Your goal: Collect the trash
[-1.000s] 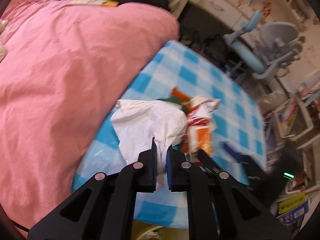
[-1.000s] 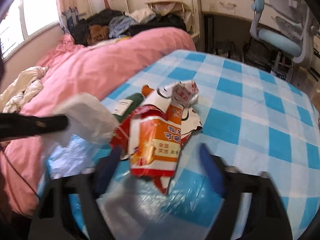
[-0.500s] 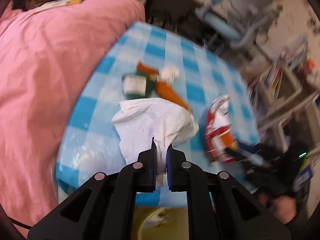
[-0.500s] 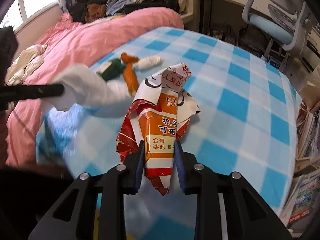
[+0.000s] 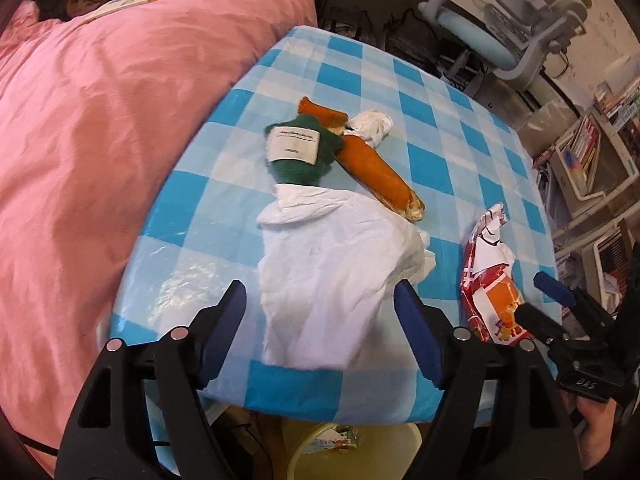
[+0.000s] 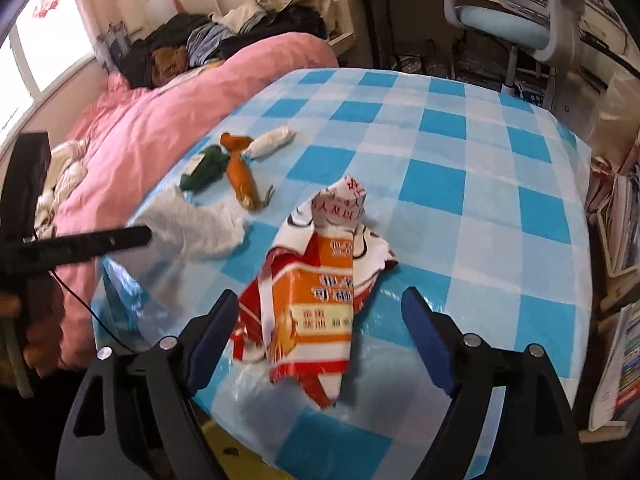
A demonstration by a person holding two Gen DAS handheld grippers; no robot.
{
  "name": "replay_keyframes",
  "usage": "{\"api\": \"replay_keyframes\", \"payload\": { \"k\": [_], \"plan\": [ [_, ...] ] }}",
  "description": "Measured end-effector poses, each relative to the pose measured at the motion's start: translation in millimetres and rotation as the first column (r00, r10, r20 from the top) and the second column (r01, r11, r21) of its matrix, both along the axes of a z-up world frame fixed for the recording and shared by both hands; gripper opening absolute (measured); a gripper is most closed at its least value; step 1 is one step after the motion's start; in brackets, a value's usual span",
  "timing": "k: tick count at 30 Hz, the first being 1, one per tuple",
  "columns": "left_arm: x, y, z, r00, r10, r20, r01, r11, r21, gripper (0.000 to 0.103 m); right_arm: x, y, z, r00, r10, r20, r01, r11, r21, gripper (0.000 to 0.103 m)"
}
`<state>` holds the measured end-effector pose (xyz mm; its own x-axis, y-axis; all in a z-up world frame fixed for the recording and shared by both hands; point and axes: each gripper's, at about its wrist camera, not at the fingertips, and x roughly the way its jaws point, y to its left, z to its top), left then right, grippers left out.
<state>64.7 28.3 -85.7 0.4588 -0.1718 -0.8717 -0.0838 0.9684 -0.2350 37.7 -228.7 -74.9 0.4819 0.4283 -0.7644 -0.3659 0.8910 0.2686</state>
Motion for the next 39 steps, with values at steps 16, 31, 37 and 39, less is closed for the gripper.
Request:
{"api": "replay_keyframes", "payload": {
  "k": [16, 31, 37, 39],
  "plan": [
    [16.9, -37.5, -16.0, 0.994, -0.107, -0.017, 0.108, 0.987, 0.121, 0.028, 6.0, 34.0, -22.6, 0.997, 0.083, -0.002, -0.083, 0.993, -0.084, 0.073],
    [-11.5, -65.0, 45.2, 0.954, -0.178, 0.242, 0.118, 0.963, 0.242, 0.014, -9.7, 13.8, 9.8, 0.994, 0.073, 0.082, -0.077, 0.996, 0.036, 0.027],
    [-14.6, -59.6, 55.2, 0.951, -0.145, 0.272, 0.086, 0.972, 0.219, 0.014, -11.2, 3.9, 23.0, 0.992, 0.051, 0.116, -0.061, 0.995, 0.084, 0.025],
    [-15.5, -57.9, 56.6, 0.951, -0.137, 0.278, 0.078, 0.974, 0.212, 0.014, -12.7, 0.9, 28.5, 0.99, 0.044, 0.135, -0.058, 0.993, 0.102, 0.025]
  ]
}}
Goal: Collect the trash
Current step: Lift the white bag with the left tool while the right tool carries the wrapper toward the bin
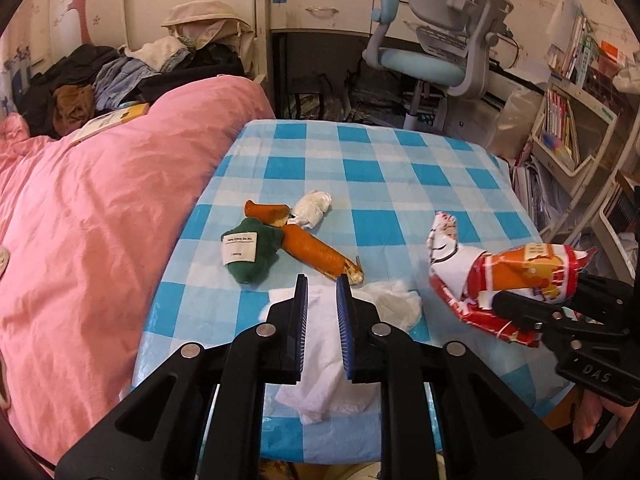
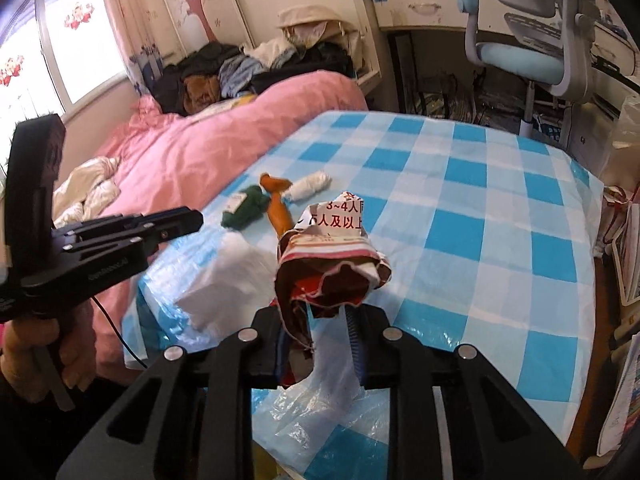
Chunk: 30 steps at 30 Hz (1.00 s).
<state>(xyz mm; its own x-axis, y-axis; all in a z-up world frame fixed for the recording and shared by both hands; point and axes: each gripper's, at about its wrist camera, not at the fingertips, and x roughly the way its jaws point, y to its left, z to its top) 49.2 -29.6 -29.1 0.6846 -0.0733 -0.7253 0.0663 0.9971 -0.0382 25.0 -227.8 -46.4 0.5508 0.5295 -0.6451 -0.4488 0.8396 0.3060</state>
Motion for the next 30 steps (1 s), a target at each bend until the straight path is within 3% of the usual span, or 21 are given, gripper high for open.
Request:
{"api": "replay_keyframes", "payload": {
  "k": [17, 21, 26, 30],
  "plan": [
    [-12.6, 13.4, 14.9, 0.997, 0.034, 0.073, -0.028, 0.996, -0.082, 0.014, -10.3, -6.6, 14.7, 0.999, -0.004, 0.051, 0.002, 0.999, 0.039, 0.025],
    [-7.2, 19.7, 5.0, 0.999, 0.044, 0.021, -0.041, 0.991, -0.125, 0.014, -11.2, -7.8, 15.1, 0.999, -0.007, 0.048, 0.005, 0.999, 0.043, 0.025],
    [3.5, 41.2, -17.0, 0.993, 0.084, -0.084, -0.103, 0.962, -0.253, 0.014, -13.8, -7.2, 19.1, 0.998, 0.001, 0.057, -0.004, 0.999, 0.054, 0.025],
    [12.0, 32.7, -32.4, 0.99, 0.078, -0.116, -0.1, 0.977, -0.191, 0.018, -14.6, -9.6, 19.7, 0.998, 0.006, 0.055, -0.01, 0.998, 0.064, 0.025]
  ]
}}
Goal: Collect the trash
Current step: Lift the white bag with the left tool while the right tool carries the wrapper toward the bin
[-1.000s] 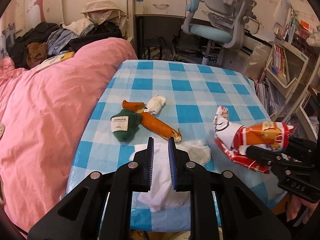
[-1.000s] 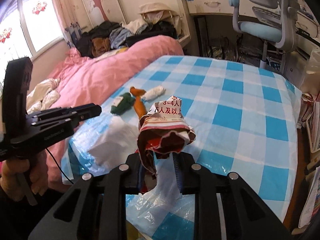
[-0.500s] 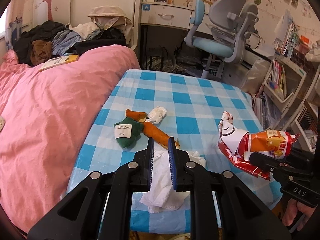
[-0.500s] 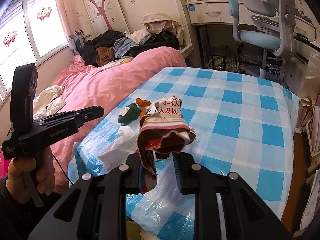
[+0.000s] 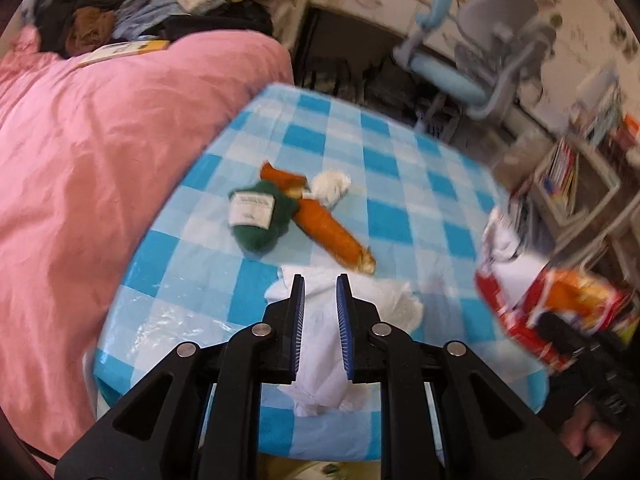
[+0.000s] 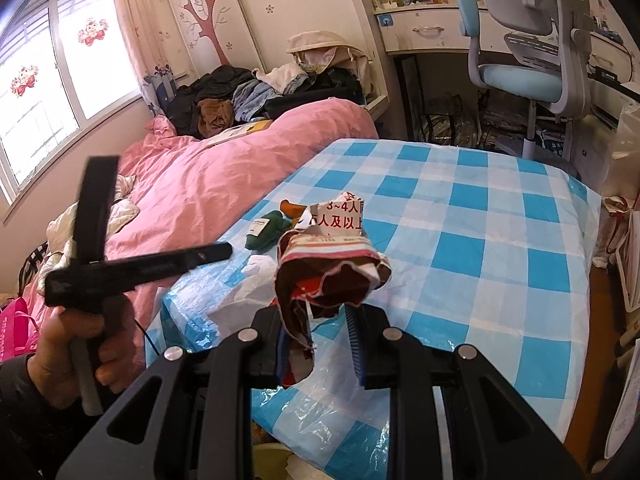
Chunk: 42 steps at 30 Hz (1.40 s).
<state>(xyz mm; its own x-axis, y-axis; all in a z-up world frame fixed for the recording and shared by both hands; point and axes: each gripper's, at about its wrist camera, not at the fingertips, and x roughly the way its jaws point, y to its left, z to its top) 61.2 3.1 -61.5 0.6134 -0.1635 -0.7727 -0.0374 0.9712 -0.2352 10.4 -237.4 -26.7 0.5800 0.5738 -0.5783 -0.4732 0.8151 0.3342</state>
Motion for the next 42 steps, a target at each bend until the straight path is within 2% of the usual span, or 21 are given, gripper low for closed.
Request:
{"api": "replay_keyframes", "payload": {
  "k": [1, 2, 4, 7, 11, 14, 17, 19, 22, 26, 28, 30, 31, 32, 33, 34, 35, 37, 39, 42],
  "plan": [
    [2.7, -4.9, -6.4, 1.0, -0.002, -0.017, 0.002, 1.0, 0.026, 0.029, 0.4, -1.3, 0.6, 1.0, 0.0, -0.001, 0.0, 1.0, 0.006, 0.025],
    [5.3, -9.2, -12.1, 1.0, 0.006, -0.029, -0.004, 0.999, 0.05, 0.047, 0.4, -2.0, 0.9, 1.0, 0.0, 0.0, 0.0, 1.0, 0.01, 0.025],
    [8.7, -14.3, -18.9, 0.999, 0.026, -0.028, -0.024, 0.996, 0.083, 0.063, 0.0, -4.2, 1.9, 1.0, 0.004, 0.003, -0.004, 1.0, 0.019, 0.025],
    [16.6, -25.2, -30.1, 0.999, 0.005, -0.054, 0.001, 0.994, 0.113, 0.072, -1.1, -5.6, 2.3, 1.0, 0.008, 0.004, -0.008, 1.0, 0.025, 0.025],
    [24.8, -42.3, -45.1, 0.995, -0.049, -0.092, 0.065, 0.982, 0.179, 0.074, -1.3, -7.8, 2.2, 1.0, 0.008, 0.003, -0.008, 1.0, 0.03, 0.025],
    [23.2, -46.4, -41.6, 0.993, -0.079, -0.091, 0.091, 0.986, 0.137, 0.074, -1.5, -9.9, 2.8, 1.0, 0.004, 0.003, -0.004, 0.999, 0.037, 0.025],
    [16.1, -47.6, -26.0, 0.992, -0.122, -0.031, 0.123, 0.992, 0.039, 0.078, -1.5, -10.2, 3.0, 1.0, 0.003, 0.003, -0.004, 0.999, 0.04, 0.025],
    [17.9, -53.2, -29.2, 0.989, -0.141, -0.041, 0.143, 0.989, 0.042, 0.08, -1.5, -10.3, 2.9, 1.0, 0.004, 0.002, -0.004, 0.999, 0.04, 0.025],
    [20.5, -64.9, -44.2, 0.978, -0.183, -0.104, 0.189, 0.98, 0.057, 0.08, -1.8, -10.5, 3.1, 1.0, 0.005, 0.002, -0.005, 0.999, 0.039, 0.025],
    [19.3, -84.8, -53.9, 0.974, -0.203, -0.105, 0.222, 0.951, 0.216, 0.08, -1.5, -10.6, 3.1, 1.0, 0.004, 0.002, -0.004, 0.999, 0.039, 0.025],
    [16.6, -90.1, -56.7, 0.975, -0.203, -0.089, 0.22, 0.939, 0.266, 0.08, -2.8, -10.8, 3.3, 1.0, 0.003, 0.001, -0.003, 0.999, 0.039, 0.025],
    [15.7, -89.8, -56.3, 0.979, -0.188, -0.072, 0.201, 0.944, 0.263, 0.079, -3.8, -9.8, 3.6, 1.0, 0.001, 0.0, -0.001, 0.999, 0.04, 0.025],
    [16.0, -88.4, -55.2, 0.982, -0.178, -0.061, 0.188, 0.946, 0.266, 0.067, -4.5, -9.4, 3.7, 1.0, 0.0, -0.001, 0.0, 0.999, 0.04, 0.025],
    [16.7, -86.9, -53.5, 0.984, -0.171, -0.052, 0.179, 0.947, 0.267, 0.051, -4.0, -8.6, 3.4, 1.0, 0.001, -0.002, -0.001, 0.999, 0.039, 0.025],
    [17.3, -85.2, -52.1, 0.985, -0.163, -0.051, 0.171, 0.949, 0.265, 0.042, -4.2, -8.4, 3.6, 1.0, 0.002, -0.002, -0.002, 0.999, 0.036, 0.025],
    [18.8, -81.5, -50.5, 0.987, -0.153, -0.05, 0.161, 0.954, 0.254, 0.021, -4.1, -8.6, 3.8, 1.0, 0.002, -0.002, -0.002, 0.999, 0.035, 0.025],
    [20.5, -77.4, -49.6, 0.987, -0.15, -0.056, 0.159, 0.96, 0.232, 0.011, -3.0, -8.2, 2.3, 1.0, 0.002, -0.002, -0.002, 0.999, 0.033, 0.025],
    [21.7, -70.7, -48.6, 0.988, -0.142, -0.064, 0.152, 0.97, 0.188, 0.005, -2.3, -7.8, 1.1, 1.0, 0.0, -0.005, 0.0, 1.0, 0.031, 0.025],
    [20.0, -64.7, -45.4, 0.989, -0.132, -0.062, 0.14, 0.98, 0.14, 0.005, -1.9, -7.2, -0.2, 1.0, -0.002, -0.01, 0.003, 1.0, 0.031, 0.025],
    [10.7, -56.9, -30.7, 0.993, -0.117, -0.017, 0.118, 0.988, 0.103, 0.005, -2.2, -6.0, -1.2, 1.0, -0.002, -0.011, 0.002, 1.0, 0.025, 0.025]
  ]
}}
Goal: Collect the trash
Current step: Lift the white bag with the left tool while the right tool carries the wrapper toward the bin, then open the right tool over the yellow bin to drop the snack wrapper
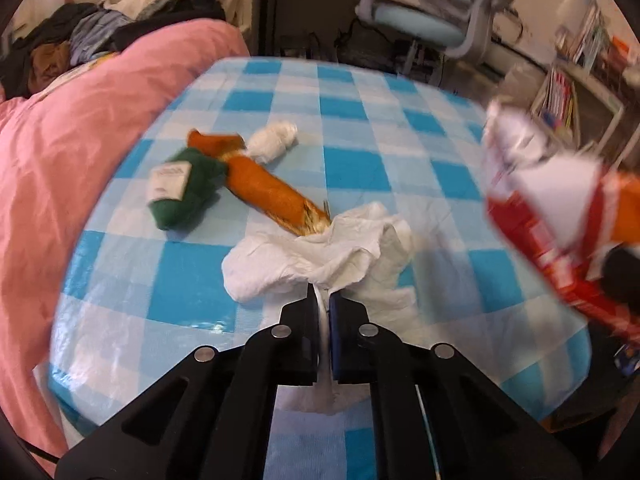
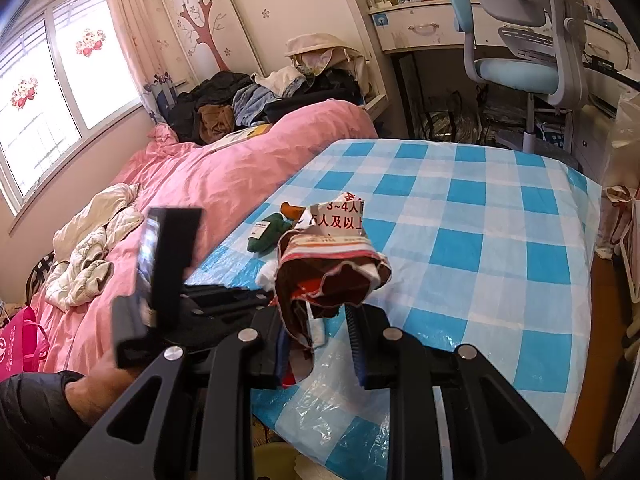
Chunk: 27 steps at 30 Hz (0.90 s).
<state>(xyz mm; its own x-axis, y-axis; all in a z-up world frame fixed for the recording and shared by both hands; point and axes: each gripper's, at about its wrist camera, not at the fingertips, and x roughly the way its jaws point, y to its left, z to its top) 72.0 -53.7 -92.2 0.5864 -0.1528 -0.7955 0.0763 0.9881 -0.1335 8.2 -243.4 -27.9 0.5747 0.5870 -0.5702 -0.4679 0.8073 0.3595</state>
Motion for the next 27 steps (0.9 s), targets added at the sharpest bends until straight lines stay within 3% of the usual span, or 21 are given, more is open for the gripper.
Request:
{"api": "replay_keyframes", "payload": {
  "k": [6, 11, 27],
  "plan": [
    [-35.4, 19.9, 34.5, 0.994, 0.039, 0.105, -0.032, 0.997, -0.068, 0.005, -9.8, -0.1, -1.5, 1.0, -0.008, -0.007, 0.008, 1.0, -0.004, 0.025],
    [-67.4, 35.8, 47.3, 0.986, 0.084, 0.144, -0.069, 0.991, -0.112, 0.005, -36.1, -1.7, -3.3, 1.0, -0.018, 0.0, 0.018, 0.999, 0.037, 0.025],
    [-155.5, 32.0, 47.6, 0.98, 0.077, 0.182, -0.062, 0.994, -0.088, 0.005, -121.0, 17.3, -33.5, 0.998, 0.035, -0.052, -0.035, 0.999, 0.0, 0.026]
  ]
}}
